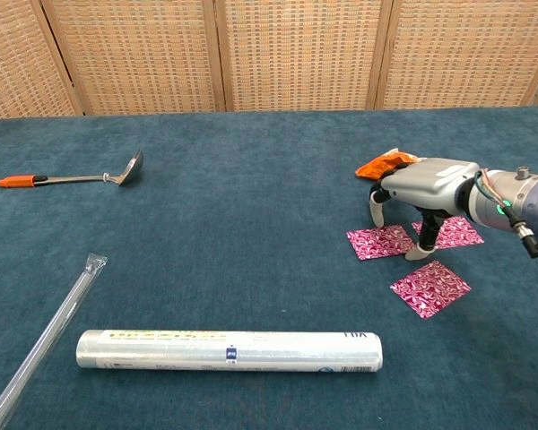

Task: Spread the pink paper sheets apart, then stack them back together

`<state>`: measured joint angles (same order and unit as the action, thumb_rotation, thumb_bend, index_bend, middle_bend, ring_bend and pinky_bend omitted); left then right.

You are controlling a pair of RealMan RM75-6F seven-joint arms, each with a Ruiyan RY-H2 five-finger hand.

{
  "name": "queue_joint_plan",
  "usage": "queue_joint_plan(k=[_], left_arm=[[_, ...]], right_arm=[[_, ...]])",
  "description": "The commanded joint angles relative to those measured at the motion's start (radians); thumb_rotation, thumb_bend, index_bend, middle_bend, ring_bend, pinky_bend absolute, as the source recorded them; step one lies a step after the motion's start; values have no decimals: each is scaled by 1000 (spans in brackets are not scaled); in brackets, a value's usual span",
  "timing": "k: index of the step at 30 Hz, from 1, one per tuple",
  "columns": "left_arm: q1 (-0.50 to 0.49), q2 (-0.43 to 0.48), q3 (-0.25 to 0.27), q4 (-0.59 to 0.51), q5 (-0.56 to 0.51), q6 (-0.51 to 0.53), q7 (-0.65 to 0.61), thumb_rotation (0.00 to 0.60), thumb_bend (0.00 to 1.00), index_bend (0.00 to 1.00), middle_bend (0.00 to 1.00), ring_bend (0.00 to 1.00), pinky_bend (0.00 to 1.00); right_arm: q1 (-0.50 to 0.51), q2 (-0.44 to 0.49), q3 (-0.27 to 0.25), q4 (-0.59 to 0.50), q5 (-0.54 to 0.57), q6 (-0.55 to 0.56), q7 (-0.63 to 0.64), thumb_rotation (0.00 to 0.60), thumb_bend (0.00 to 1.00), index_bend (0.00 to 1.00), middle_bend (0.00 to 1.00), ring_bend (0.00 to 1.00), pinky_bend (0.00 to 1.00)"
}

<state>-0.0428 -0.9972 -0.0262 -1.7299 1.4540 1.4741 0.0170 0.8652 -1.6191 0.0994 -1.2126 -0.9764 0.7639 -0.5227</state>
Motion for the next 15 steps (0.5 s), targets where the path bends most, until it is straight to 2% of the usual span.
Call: queue_joint_plan(k=[1,15], left_arm=[[0,-1,0,0,0,0,-1,572,0,91,0,0,0],[0,-1,-1,4,1,1,-7,571,0,92,0,0,0]], right_arm=[[3,-1,0,1,5,-2,-7,600,247,352,161,0,0],[10,3,-3,-9,27,0,-30,600,247,352,161,0,0]])
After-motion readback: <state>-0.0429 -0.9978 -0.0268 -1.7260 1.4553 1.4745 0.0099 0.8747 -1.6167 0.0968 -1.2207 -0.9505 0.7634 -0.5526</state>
